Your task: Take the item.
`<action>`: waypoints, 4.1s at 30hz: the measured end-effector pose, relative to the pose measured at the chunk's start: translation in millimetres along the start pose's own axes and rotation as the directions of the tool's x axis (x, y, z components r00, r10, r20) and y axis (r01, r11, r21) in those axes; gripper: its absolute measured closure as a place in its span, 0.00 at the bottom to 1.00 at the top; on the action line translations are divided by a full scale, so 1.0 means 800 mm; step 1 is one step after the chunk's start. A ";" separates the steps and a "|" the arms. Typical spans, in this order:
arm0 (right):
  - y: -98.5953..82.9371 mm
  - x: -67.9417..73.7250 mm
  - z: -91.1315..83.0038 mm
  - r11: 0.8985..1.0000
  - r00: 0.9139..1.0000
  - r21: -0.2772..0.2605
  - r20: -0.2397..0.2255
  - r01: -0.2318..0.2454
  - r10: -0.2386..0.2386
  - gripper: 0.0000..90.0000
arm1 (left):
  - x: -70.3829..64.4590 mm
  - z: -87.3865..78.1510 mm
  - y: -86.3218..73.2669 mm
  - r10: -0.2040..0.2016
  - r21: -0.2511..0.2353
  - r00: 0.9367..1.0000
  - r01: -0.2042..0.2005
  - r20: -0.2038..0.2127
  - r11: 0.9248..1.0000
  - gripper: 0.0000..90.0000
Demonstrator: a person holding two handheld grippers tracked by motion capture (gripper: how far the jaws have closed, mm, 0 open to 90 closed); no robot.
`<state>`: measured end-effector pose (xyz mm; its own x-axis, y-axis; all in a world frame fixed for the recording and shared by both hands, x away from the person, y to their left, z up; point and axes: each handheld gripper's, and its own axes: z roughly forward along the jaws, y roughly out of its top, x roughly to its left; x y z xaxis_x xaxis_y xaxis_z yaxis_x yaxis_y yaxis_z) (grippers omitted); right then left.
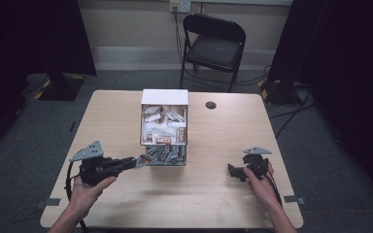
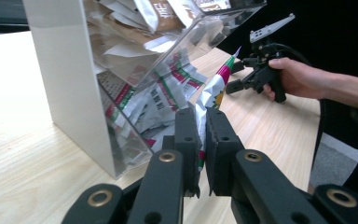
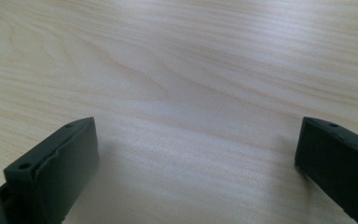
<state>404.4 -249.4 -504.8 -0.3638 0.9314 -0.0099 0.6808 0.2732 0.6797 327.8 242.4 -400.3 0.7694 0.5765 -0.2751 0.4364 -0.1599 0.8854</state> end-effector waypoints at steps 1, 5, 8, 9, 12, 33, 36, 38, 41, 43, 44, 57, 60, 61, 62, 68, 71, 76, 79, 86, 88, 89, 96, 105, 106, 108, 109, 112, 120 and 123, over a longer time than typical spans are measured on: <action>0.000 0.000 0.000 1.000 1.000 0.000 0.000 0.000 0.000 0.00 | 0.001 0.000 -0.001 -0.007 -0.001 1.000 0.007 0.001 1.000 0.94; 0.000 0.000 0.000 1.000 1.000 0.000 0.000 0.000 0.000 0.00 | 0.003 -0.001 -0.002 -0.011 0.011 1.000 0.011 -0.005 1.000 0.94; 0.000 0.000 0.000 1.000 1.000 0.000 0.000 0.000 0.000 0.00 | 0.007 -0.003 -0.003 -0.022 0.013 0.999 0.022 -0.024 1.000 0.94; 0.000 0.000 0.000 1.000 1.000 0.000 0.000 0.000 0.000 0.00 | 0.008 -0.003 -0.002 -0.031 0.005 0.999 0.031 -0.032 0.999 0.94; 0.000 0.000 0.000 1.000 1.000 0.000 0.000 0.000 0.000 0.00 | 0.009 -0.007 -0.001 -0.030 0.001 0.999 0.030 -0.039 1.000 0.94; 0.000 0.000 0.000 1.000 1.000 0.000 0.000 0.000 0.000 0.00 | 0.038 -0.032 -0.008 -0.082 -0.014 0.989 0.081 -0.124 0.997 0.94; 0.000 0.000 0.000 1.000 1.000 0.000 0.000 0.000 0.000 0.00 | 0.044 -0.032 -0.008 -0.092 -0.013 0.986 0.091 -0.138 0.996 0.94; 0.000 0.000 0.000 1.000 1.000 0.000 0.000 0.000 0.000 0.00 | 0.048 -0.032 -0.007 -0.093 -0.015 0.985 0.092 -0.146 0.996 0.94; 0.000 0.000 0.000 1.000 1.000 0.000 0.000 0.000 0.000 0.00 | 0.052 -0.032 -0.007 -0.101 -0.020 0.983 0.099 -0.150 0.995 0.94; 0.000 0.000 0.000 1.000 1.000 0.000 0.000 0.000 0.000 0.00 | 0.056 -0.031 -0.006 -0.095 0.000 0.982 0.096 -0.163 0.995 0.94; 0.000 0.000 0.000 1.000 1.000 0.000 0.000 0.000 0.000 0.00 | 0.058 -0.030 -0.006 -0.093 0.010 0.982 0.096 -0.167 0.995 0.94; 0.000 0.000 0.000 1.000 1.000 0.000 0.000 0.000 0.000 0.00 | 0.091 -0.019 0.001 -0.114 0.028 0.967 0.123 -0.228 0.992 0.94; 0.000 0.000 0.000 1.000 1.000 0.000 0.000 0.000 0.000 0.00 | 0.098 -0.015 -0.001 -0.116 0.034 0.962 0.129 -0.245 0.991 0.94; 0.000 0.000 0.000 1.000 1.000 0.000 0.000 0.000 0.000 0.00 | 0.100 -0.014 -0.002 -0.117 0.037 0.962 0.130 -0.249 0.991 0.94; 0.000 0.000 0.000 1.000 1.000 0.000 0.000 0.000 0.000 0.00 | 0.102 -0.012 -0.003 -0.114 0.044 0.961 0.130 -0.250 0.991 0.94; 0.000 0.000 0.000 1.000 1.000 0.000 0.000 0.000 0.000 0.00 | 0.111 0.000 -0.007 -0.107 0.074 0.958 0.131 -0.264 0.989 0.94; 0.000 0.000 0.000 1.000 1.000 0.000 0.000 0.000 0.000 0.00 | 0.113 0.010 -0.014 -0.099 0.109 0.956 0.133 -0.276 0.985 0.94; 0.000 0.000 0.000 1.000 1.000 0.000 0.000 0.000 0.000 0.00 | 0.119 0.014 -0.021 -0.106 0.114 0.953 0.144 -0.283 0.983 0.94; 0.000 0.000 0.000 1.000 1.000 0.000 0.000 0.000 0.000 0.00 | 0.124 0.014 -0.025 -0.109 0.124 0.949 0.151 -0.297 0.981 0.94; 0.000 0.000 0.000 1.000 1.000 0.000 0.000 0.000 0.000 0.00 | 0.133 0.015 -0.028 -0.115 0.135 0.943 0.164 -0.312 0.977 0.94; 0.000 0.000 0.000 1.000 1.000 0.000 0.000 0.000 0.000 0.00 | 0.137 0.017 -0.029 -0.121 0.133 0.939 0.172 -0.323 0.976 0.94; 0.000 0.000 0.000 1.000 1.000 0.000 0.000 0.000 0.000 0.00 | 0.139 0.017 -0.030 -0.122 0.134 0.937 0.174 -0.327 0.976 0.94; 0.000 0.000 0.000 1.000 1.000 0.000 -0.001 0.002 -0.002 0.00 | 0.144 0.028 -0.036 -0.088 0.168 0.924 0.161 -0.371 0.973 0.94; 0.000 0.000 0.000 1.000 1.000 0.000 -0.001 0.001 -0.001 0.00 | 0.142 0.037 -0.041 -0.059 0.194 0.933 0.135 -0.354 0.972 0.94; 0.000 0.000 0.000 1.000 1.000 0.000 -0.001 0.001 -0.001 0.00 | 0.142 0.037 -0.042 -0.060 0.191 0.934 0.135 -0.353 0.972 0.94; 0.000 0.000 0.000 1.000 1.000 0.000 -0.001 0.001 -0.001 0.00 | 0.142 0.037 -0.043 -0.064 0.191 0.937 0.136 -0.344 0.972 0.94; 0.000 0.000 0.000 1.000 1.000 0.000 -0.001 0.001 -0.001 0.00 | 0.141 0.037 -0.044 -0.063 0.190 0.938 0.134 -0.340 0.973 0.94; 0.000 0.000 0.000 1.000 1.000 0.000 -0.001 0.001 -0.001 0.00 | 0.142 0.037 -0.046 -0.071 0.185 0.941 0.138 -0.330 0.973 0.94; 0.000 0.000 0.000 1.000 1.000 0.000 -0.002 0.003 -0.003 0.00 | 0.139 0.040 -0.052 -0.089 0.181 0.948 0.150 -0.305 0.972 0.93; 0.000 0.000 0.000 1.000 1.000 0.000 -0.002 0.003 -0.003 0.00 | 0.140 0.041 -0.053 -0.088 0.187 0.950 0.149 -0.298 0.971 0.92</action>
<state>404.8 -249.5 -504.9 -0.3672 0.9301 -0.0102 0.6798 0.2758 0.6796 410.5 287.2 -480.8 0.5538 0.8009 -0.2276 0.6255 -0.2198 0.7486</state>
